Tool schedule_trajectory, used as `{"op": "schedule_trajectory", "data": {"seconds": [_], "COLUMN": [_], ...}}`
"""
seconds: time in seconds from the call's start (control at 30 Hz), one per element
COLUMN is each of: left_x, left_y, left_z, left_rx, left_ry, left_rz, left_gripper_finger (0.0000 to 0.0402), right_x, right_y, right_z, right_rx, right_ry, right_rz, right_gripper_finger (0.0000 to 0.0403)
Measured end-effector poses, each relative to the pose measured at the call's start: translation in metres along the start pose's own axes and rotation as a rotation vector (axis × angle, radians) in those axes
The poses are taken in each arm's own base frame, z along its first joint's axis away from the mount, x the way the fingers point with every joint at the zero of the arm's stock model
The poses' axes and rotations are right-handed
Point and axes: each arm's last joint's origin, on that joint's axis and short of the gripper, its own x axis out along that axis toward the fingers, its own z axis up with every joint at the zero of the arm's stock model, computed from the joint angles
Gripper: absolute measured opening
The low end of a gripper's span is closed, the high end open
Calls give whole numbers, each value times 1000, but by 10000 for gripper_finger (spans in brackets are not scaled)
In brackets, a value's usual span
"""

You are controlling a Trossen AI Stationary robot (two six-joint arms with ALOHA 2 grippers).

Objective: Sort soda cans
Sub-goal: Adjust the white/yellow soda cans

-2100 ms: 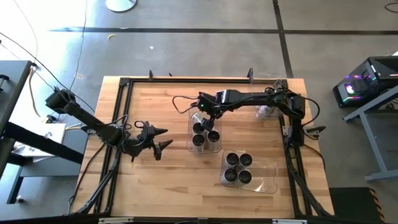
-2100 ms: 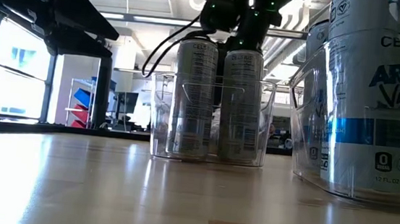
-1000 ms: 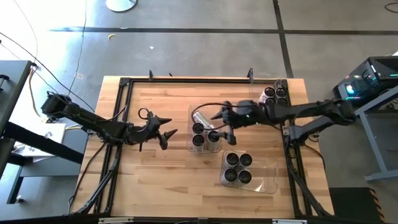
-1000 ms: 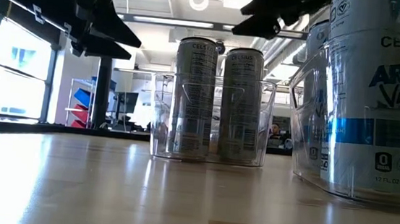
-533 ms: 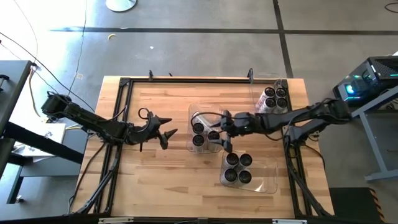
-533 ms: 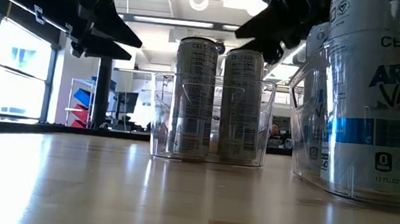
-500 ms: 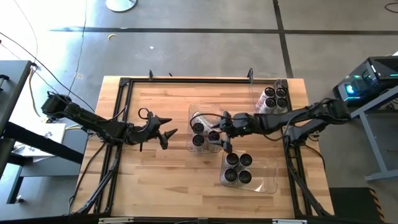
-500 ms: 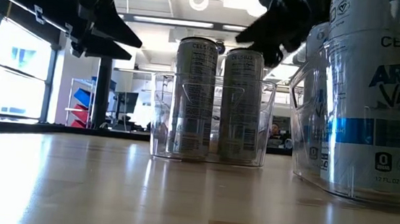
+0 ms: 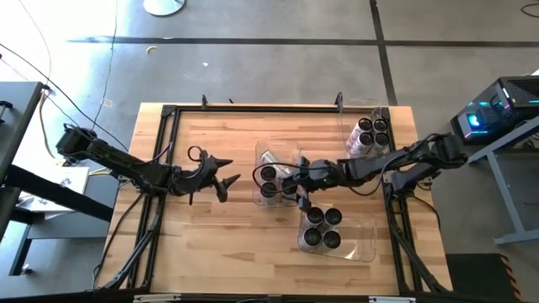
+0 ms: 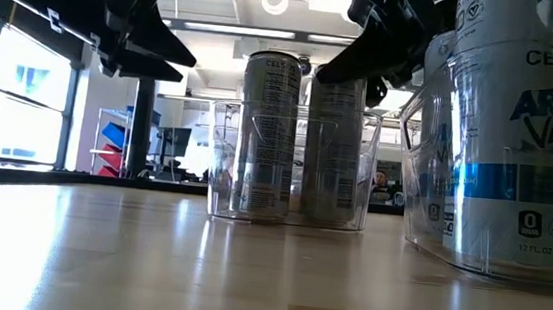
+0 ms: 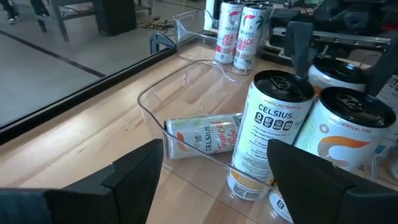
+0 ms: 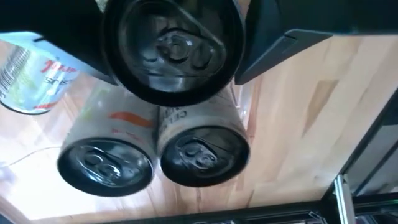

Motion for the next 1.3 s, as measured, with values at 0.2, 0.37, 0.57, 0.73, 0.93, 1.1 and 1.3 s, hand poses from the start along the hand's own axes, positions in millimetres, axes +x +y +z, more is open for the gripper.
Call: {"op": "schedule_trajectory", "data": {"seconds": [0.2,0.37,0.57,0.73,0.93,1.1,1.3], "left_x": [1,1,1,1,1,1,0], "left_y": [1,1,1,1,0,0,0], "left_z": [0,0,0,1,2,2,1], "left_rx": [-3,-4,-11,-21,-30,-32,-48], "left_ry": [3,3,4,-6,-7,-7,-6], "left_rz": [-2,-3,-5,-8,-9,-9,-12], "left_gripper_finger": [282,282,282,282,282,282,282], "right_x": [-1,-2,0,7,13,13,11], "right_y": [4,6,5,0,-3,-1,-7], "right_z": [13,17,14,9,8,8,20], "right_rx": [5,29,67,85,83,-3,58], "right_ry": [-18,-9,26,53,52,46,91], "right_rz": [24,72,100,103,141,208,243], "right_gripper_finger": [240,240,251,255,258,283,315]}}
